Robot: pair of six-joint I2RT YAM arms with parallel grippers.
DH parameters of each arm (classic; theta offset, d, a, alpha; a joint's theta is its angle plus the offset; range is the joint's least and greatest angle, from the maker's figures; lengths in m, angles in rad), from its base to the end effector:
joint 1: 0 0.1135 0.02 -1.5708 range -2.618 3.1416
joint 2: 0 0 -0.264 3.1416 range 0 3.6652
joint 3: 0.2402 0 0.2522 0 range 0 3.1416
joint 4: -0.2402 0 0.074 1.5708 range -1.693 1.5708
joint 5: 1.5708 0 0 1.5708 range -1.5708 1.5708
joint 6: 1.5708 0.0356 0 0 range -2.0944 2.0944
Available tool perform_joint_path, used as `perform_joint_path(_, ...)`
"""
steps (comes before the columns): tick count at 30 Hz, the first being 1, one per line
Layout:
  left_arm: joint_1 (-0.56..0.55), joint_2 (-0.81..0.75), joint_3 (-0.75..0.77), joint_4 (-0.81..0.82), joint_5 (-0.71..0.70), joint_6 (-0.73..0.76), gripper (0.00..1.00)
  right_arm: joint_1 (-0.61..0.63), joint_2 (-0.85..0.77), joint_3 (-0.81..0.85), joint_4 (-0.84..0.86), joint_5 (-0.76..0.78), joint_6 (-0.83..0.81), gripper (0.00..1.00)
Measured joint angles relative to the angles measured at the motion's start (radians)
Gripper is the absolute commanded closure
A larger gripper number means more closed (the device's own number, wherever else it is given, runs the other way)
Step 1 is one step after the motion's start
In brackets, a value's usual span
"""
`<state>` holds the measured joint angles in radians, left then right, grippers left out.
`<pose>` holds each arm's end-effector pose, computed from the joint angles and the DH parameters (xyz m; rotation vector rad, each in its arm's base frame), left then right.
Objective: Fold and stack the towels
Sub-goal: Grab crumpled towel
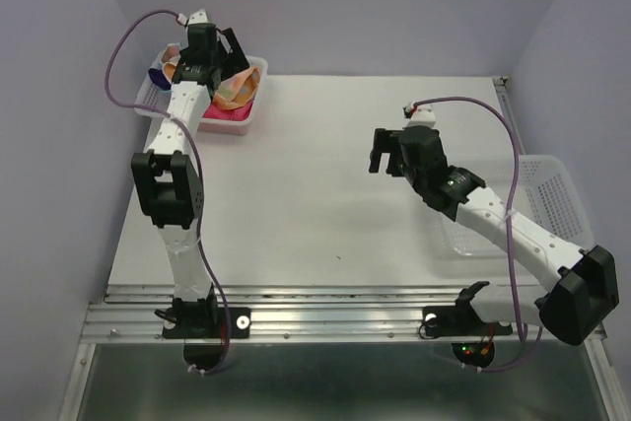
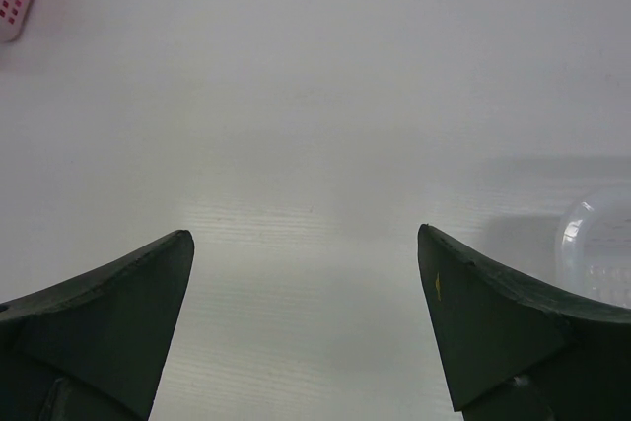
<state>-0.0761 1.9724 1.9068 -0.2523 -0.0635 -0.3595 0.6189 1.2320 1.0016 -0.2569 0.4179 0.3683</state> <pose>0.4744 -0.0339 0.3661 -0.3106 1.8693 -0.2375 0.2353 0.1498 0.3151 0.0033 2.0185 0.1970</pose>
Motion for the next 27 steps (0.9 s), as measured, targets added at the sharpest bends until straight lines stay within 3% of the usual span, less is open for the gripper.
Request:
perform_joint_path(5,0.0,0.256,0.27,-0.098,0.03,0.012,0.01,0.0,0.001,0.0,-0.007,0.034,-0.007,0.0)
perform_joint_path(18,0.0,0.457,0.35,-0.109,0.018,0.014,0.03,0.0,0.104,0.0,-0.02,0.077,-0.026,0.0)
perform_joint_path(23,0.0,0.484,0.37,-0.085,-0.019,0.014,0.41,0.0,0.11,0.0,-0.024,0.085,-0.027,0.0)
perform_joint_path(27,0.0,0.485,0.372,-0.055,-0.049,0.015,0.6,0.0,0.11,0.0,-0.023,0.089,-0.032,0.0)
